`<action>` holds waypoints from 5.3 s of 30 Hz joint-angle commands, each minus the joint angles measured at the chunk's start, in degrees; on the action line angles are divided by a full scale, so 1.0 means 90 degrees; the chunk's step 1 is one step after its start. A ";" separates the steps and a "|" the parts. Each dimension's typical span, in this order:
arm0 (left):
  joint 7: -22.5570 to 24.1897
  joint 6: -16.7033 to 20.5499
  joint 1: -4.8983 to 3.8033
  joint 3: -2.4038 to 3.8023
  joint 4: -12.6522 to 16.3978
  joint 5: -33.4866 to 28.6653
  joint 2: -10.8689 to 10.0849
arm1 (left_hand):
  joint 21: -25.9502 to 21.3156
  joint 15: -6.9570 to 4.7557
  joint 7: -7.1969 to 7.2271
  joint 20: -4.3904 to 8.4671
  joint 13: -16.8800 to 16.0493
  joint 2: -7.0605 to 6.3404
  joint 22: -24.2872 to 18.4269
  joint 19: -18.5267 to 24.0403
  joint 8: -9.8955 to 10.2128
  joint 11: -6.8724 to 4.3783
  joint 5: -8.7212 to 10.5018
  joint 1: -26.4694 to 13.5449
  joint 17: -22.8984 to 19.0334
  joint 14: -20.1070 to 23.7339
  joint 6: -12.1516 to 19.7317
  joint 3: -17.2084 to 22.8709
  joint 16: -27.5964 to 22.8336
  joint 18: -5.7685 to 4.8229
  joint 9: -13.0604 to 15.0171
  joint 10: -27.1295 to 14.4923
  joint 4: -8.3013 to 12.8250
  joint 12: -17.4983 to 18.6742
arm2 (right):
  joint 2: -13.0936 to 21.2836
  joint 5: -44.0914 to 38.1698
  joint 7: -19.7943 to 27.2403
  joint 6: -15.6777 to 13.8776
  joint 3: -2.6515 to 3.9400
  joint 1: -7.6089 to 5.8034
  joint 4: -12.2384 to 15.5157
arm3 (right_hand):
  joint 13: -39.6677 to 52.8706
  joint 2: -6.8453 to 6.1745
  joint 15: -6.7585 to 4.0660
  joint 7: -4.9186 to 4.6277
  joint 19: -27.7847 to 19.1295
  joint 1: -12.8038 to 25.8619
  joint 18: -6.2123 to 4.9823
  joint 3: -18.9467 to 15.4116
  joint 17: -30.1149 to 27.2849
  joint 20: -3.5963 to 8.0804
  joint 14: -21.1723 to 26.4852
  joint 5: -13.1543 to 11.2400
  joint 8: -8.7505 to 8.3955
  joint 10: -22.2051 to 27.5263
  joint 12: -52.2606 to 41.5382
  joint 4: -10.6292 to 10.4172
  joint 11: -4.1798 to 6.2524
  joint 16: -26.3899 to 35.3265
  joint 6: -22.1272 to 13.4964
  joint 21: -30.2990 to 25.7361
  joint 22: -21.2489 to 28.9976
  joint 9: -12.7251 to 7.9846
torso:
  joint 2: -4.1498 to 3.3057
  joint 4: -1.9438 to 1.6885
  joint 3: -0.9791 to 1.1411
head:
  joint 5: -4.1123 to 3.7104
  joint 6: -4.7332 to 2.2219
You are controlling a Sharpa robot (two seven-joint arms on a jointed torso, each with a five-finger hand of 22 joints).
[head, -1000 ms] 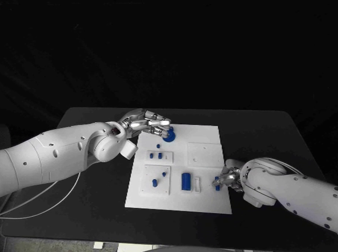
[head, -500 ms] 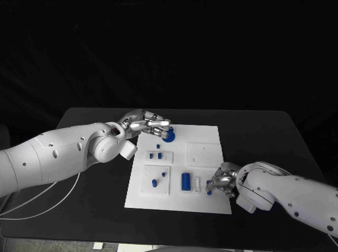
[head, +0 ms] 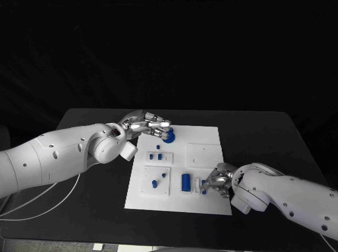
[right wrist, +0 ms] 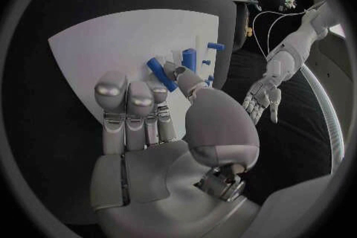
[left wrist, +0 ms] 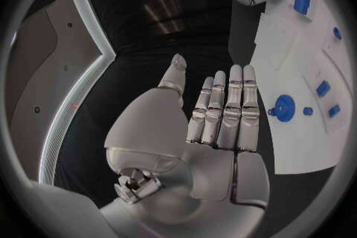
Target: Assemble the parts on the task board
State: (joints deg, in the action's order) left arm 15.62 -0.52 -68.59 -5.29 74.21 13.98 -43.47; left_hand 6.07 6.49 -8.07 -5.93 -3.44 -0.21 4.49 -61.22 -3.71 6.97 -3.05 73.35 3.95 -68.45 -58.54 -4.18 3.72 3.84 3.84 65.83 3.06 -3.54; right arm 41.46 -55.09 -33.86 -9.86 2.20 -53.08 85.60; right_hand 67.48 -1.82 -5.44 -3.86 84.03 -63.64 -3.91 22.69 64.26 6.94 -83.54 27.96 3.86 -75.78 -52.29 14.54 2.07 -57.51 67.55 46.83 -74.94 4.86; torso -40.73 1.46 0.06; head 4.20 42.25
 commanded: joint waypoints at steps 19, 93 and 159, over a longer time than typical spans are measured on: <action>0.0000 -0.0110 -0.0001 0.0001 0.0011 0.0020 0.0021 | 0.0004 0.0011 -0.0026 0.0008 -0.0008 0.0030 -0.0009 0.0037 0.0005 0.0022 -0.0020 -0.0021 -0.0001 0.0052 0.0018 -0.0020 -0.0013 -0.0040 0.0000 -0.0007 -0.0012 0.0010 | -0.0264 -0.0089 -0.0113 0.0301 -0.0010 -0.0002 -0.0146 | -0.0046 0.0056 -0.0013 0.0095 0.0313 -0.0053 0.0035 -0.1014 -0.0001 -0.0021 -0.0018 -0.1432 -0.0024 -0.0061 0.0000 -0.0709 0.0016 0.0016 0.0113 -0.0099 -0.0641 -0.0025 | 0.0003 -0.0002 -0.0005 | 0.0033 0.0016; 0.0052 0.0002 -0.0001 -0.0001 -0.0003 0.0025 0.0010 | 0.0004 0.0015 -0.0026 0.0003 -0.0008 0.0055 -0.0008 0.0051 -0.0001 0.0023 -0.0031 0.0015 0.0000 0.0066 0.0023 0.0014 -0.0013 -0.0039 0.0004 -0.0012 -0.0012 0.0010 | 0.0192 -0.3216 0.2901 -0.0737 -0.0028 0.0068 -0.0008 | 0.0032 -0.0133 0.0044 -0.0070 0.0261 -0.0773 -0.0045 0.0519 0.0028 -0.0094 -0.0012 -0.2439 -0.0033 -0.0070 -0.0204 -0.0390 -0.0081 -0.0007 -0.0048 0.0148 -0.0683 -0.0136 | -0.0003 -0.0006 0.0005 | 0.0070 0.0080; -0.0055 -0.0107 -0.0001 -0.0004 -0.0038 0.0028 0.0031 | -0.0004 0.0024 -0.0048 -0.0004 -0.0008 0.0045 -0.0009 0.0061 0.0001 0.0040 -0.0010 0.0014 0.0000 0.0083 0.0085 0.0003 -0.0014 -0.0038 0.0002 -0.0062 -0.0015 0.0010 | -0.0272 -0.4288 0.1985 -0.1208 -0.0087 0.0487 -0.0453 | 0.0089 -0.0035 0.0026 0.0119 0.0259 -0.0829 0.0018 0.0173 0.0095 -0.0078 -0.0035 -0.2623 -0.0020 -0.0181 -0.0244 -0.0251 0.0027 -0.0119 0.0703 0.0392 -0.0716 -0.0096 | -0.0001 0.0007 0.0003 | 0.0097 0.0167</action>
State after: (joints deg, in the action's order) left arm 14.92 -0.63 -68.59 -5.35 73.80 14.17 -43.33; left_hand 6.07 6.67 -8.49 -5.93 -3.44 -0.21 4.49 -61.22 -3.71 7.19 -3.05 73.35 3.95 -68.26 -58.12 -4.18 3.72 3.84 3.84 65.62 3.06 -3.54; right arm 38.99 -91.96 -14.61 -20.21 1.59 -48.95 81.83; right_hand 68.23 -2.12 -5.37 -2.78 84.03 -70.75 -3.91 24.50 65.08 6.53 -83.47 4.44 3.33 -76.90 -54.15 12.26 2.35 -58.43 73.45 50.03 -74.94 4.05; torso -40.74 1.49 0.06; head 5.08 43.79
